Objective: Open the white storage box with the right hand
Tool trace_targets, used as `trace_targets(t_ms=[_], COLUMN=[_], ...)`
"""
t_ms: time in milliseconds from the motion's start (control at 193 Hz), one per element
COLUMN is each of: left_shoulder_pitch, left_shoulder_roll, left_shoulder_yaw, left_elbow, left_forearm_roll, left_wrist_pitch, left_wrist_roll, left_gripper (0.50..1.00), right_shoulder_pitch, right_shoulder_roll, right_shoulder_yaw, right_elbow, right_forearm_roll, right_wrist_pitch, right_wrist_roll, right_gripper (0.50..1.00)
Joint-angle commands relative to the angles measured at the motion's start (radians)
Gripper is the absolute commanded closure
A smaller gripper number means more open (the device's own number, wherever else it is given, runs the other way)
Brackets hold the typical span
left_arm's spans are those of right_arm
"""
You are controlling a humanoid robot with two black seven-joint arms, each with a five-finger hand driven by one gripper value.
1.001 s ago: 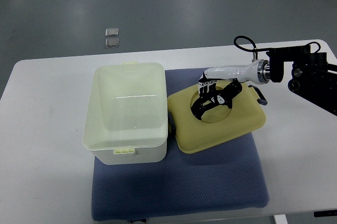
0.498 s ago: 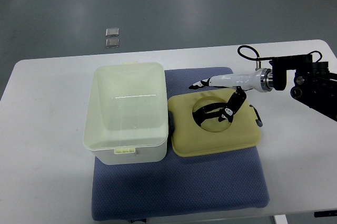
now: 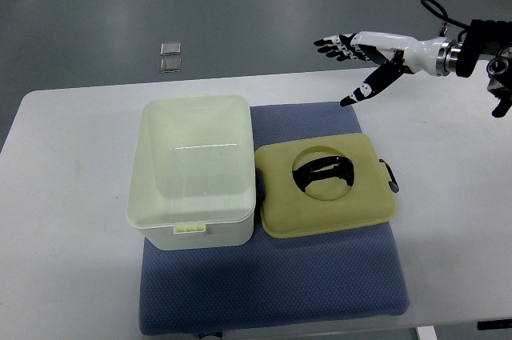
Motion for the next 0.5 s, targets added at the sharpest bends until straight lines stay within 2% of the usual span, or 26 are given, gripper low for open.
trace_targets(t_ms=[0,62,135,218,306,404,493], left_shoulder_pitch=[0.0,0.0,0.0,0.0,0.0,0.0,0.0], left_shoulder_roll=[0.0,0.0,0.0,0.0,0.0,0.0,0.0], left_shoulder_yaw=[0.0,0.002,0.0,0.0,0.0,0.002,0.002], left_elbow=[-0.003,-0.004,-0.003,-0.001,-0.001,-0.003,-0.004], left_forearm_roll=[0.002,0.002,0.002,0.002,0.002,0.002,0.002], left_wrist_pitch=[0.0,-0.002,0.0,0.0,0.0,0.0,-0.002], left_wrist_roll=[0.001,-0.001,0.001,0.001,0.001,0.001,0.001], left_gripper=[0.5,0.5,0.5,0.5,0.5,0.5,0.5], right_shoulder_pitch=[-0.005,-0.02,-0.045,-0.054,-0.06,-0.085,-0.118], right_shoulder_roll=[0.054,0.115,0.166,0.201,0.238,0.299,0.315], right_shoulder_yaw=[0.047,0.076,0.093,0.096,0.098,0.104,0.125], right_elbow=[-0.054,-0.083,-0.105,-0.129,-0.168,-0.229,-0.244], right_forearm_roll=[0.216,0.391,0.592,0.797,0.954,1.087,1.144], right_wrist_pitch=[-0.027,-0.075,-0.17,-0.296,-0.373,-0.385,-0.38], right_wrist_roll=[-0.031,-0.056,-0.076,-0.077,-0.071,-0.063,-0.05], right_gripper=[0.548,0.548,0.548,0.548,0.548,0.546,0.546])
